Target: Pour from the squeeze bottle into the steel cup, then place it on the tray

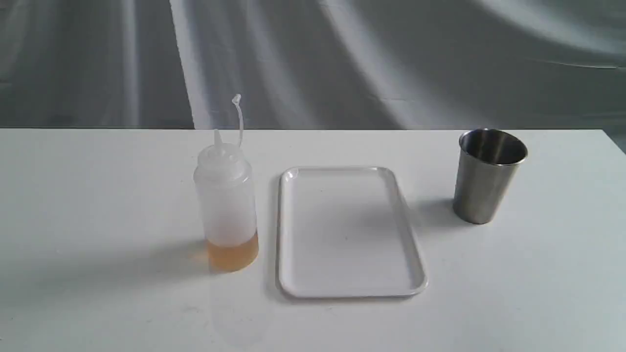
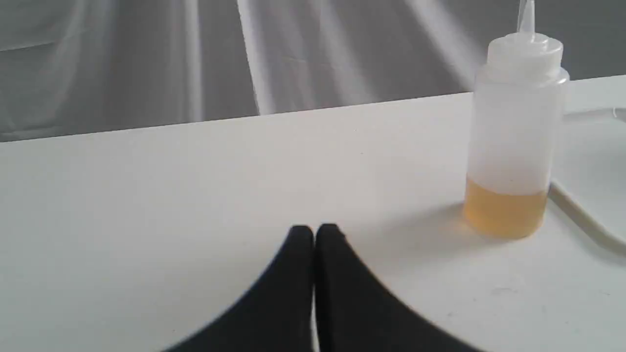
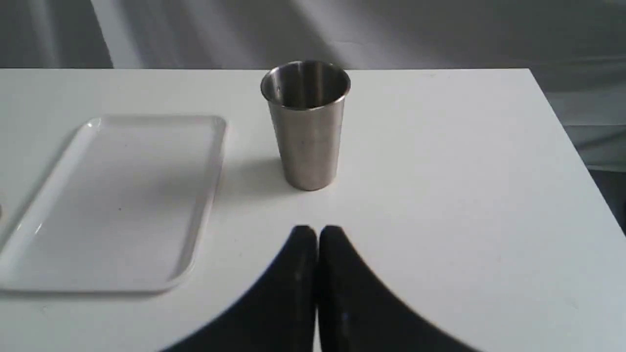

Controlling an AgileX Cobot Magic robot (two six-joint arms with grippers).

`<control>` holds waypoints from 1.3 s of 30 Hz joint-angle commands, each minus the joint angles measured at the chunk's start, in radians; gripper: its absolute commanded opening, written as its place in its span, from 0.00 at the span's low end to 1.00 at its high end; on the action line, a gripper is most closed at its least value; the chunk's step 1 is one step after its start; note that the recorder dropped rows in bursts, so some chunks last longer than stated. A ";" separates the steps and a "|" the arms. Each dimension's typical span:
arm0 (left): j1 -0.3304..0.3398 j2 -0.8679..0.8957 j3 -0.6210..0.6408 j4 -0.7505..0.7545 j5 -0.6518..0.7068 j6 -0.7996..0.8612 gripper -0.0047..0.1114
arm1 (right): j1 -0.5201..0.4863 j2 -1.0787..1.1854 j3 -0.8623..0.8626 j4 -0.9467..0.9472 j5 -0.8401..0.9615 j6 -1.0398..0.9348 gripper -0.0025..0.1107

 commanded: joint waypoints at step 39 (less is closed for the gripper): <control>-0.006 -0.003 0.004 -0.001 -0.007 -0.005 0.04 | 0.646 1.404 -0.432 0.046 -1.031 -0.095 0.02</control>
